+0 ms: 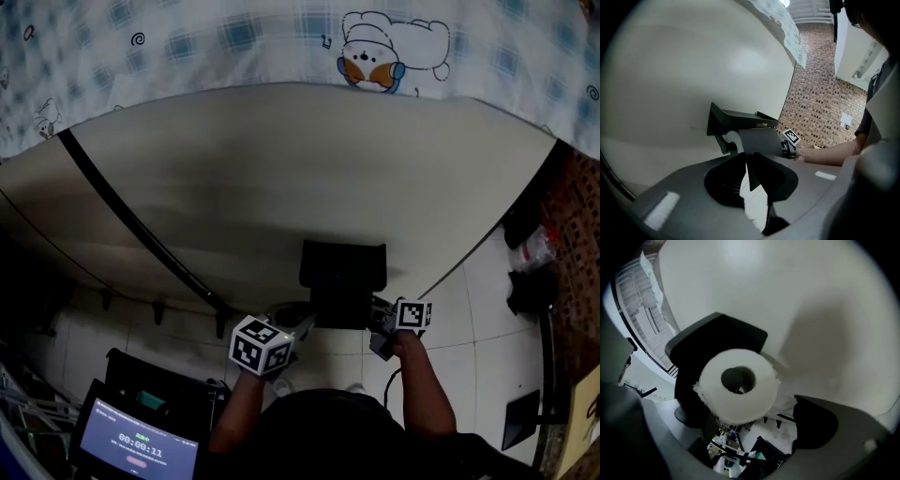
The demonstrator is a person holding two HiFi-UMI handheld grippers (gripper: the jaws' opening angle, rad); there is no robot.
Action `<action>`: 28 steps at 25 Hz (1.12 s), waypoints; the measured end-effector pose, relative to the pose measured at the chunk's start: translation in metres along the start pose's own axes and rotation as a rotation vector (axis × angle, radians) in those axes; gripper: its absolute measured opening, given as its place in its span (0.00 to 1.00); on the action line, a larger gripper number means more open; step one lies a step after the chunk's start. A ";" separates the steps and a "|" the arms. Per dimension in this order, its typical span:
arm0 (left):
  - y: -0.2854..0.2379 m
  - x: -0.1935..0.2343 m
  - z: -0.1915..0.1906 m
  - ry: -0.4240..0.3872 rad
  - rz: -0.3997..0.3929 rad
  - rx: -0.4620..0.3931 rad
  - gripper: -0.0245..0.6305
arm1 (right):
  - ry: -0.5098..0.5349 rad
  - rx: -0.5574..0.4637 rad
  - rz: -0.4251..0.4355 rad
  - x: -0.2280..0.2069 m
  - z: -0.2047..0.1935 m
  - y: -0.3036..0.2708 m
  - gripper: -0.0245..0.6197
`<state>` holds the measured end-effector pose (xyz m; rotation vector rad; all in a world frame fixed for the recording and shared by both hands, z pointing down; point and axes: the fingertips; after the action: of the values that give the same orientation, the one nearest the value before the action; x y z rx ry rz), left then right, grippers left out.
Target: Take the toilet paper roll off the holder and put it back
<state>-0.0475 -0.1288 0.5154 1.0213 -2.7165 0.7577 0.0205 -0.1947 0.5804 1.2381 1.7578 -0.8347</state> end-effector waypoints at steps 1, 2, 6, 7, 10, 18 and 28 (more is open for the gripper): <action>0.000 0.001 -0.001 0.000 0.006 0.000 0.15 | -0.004 -0.027 0.006 0.001 0.004 0.006 0.88; 0.001 0.003 -0.002 -0.004 0.016 0.003 0.15 | -0.003 -0.058 0.004 0.001 0.008 0.014 0.88; -0.005 0.011 -0.006 -0.032 0.056 0.015 0.14 | 0.018 -0.216 -0.010 0.006 0.039 0.050 0.89; -0.007 0.012 -0.005 -0.029 0.058 0.013 0.14 | 0.036 -0.241 -0.017 0.008 0.046 0.058 0.89; -0.012 0.015 -0.005 -0.036 0.076 0.014 0.14 | 0.086 -0.292 -0.052 0.015 0.058 0.077 0.89; -0.015 0.030 -0.007 -0.027 0.165 -0.050 0.17 | 0.439 -0.440 -0.235 0.060 0.088 0.112 0.79; 0.036 0.063 0.024 0.031 0.395 -0.225 0.16 | 0.975 -0.537 -0.398 0.160 0.100 0.102 0.29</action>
<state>-0.1180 -0.1542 0.4992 0.4278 -2.9265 0.4927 0.1114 -0.1837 0.3863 0.9756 2.8158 0.1528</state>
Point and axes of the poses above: the fingertips, and each gripper's own axes: y backward along the fingers, x to its left, z out of its top, and after that the axes turned 2 degrees about -y, right-handed
